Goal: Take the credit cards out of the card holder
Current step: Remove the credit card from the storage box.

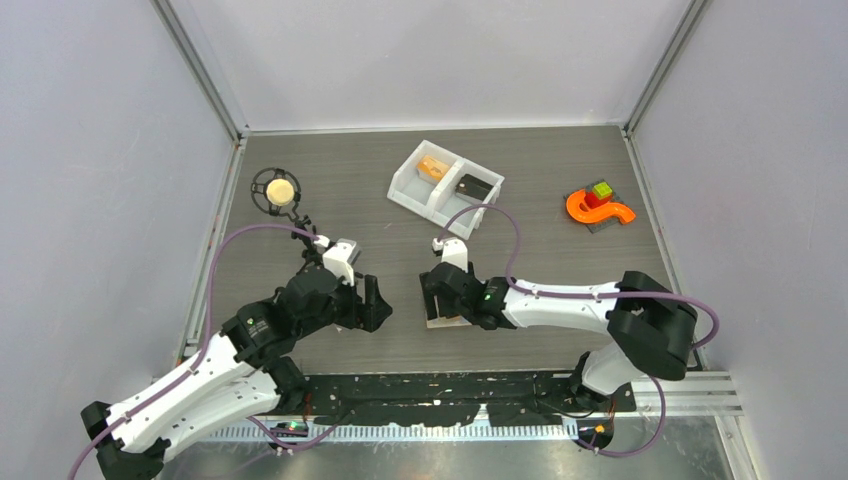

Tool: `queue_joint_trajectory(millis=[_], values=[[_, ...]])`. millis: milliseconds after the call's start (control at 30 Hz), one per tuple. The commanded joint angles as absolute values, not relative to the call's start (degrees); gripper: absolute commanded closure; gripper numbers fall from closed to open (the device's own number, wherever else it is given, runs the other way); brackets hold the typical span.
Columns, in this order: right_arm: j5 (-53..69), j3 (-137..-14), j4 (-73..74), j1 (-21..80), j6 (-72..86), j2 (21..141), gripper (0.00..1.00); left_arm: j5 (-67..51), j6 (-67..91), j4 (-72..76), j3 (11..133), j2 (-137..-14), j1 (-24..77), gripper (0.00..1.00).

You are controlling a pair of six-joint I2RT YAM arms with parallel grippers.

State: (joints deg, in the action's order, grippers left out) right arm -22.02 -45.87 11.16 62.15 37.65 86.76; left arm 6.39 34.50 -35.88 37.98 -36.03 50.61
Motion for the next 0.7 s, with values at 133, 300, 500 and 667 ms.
queue_joint_trajectory(millis=[133,300,500,667], values=[[-25.19,-46.69,11.81,62.30,37.54,85.05,0.28,6.77,34.71,-35.41,38.19,-36.06,50.80,0.23],[-25.01,-46.63,11.80,62.31,37.75,86.99,0.28,6.76,34.83,-35.51,38.04,-35.66,50.80,0.23],[-24.02,-46.66,11.10,62.31,37.97,89.23,0.28,6.86,34.76,-35.49,38.05,-35.68,50.80,0.23],[-24.47,-46.53,11.24,62.31,37.98,90.79,0.28,6.86,34.55,-35.37,38.10,-36.15,50.80,0.23]])
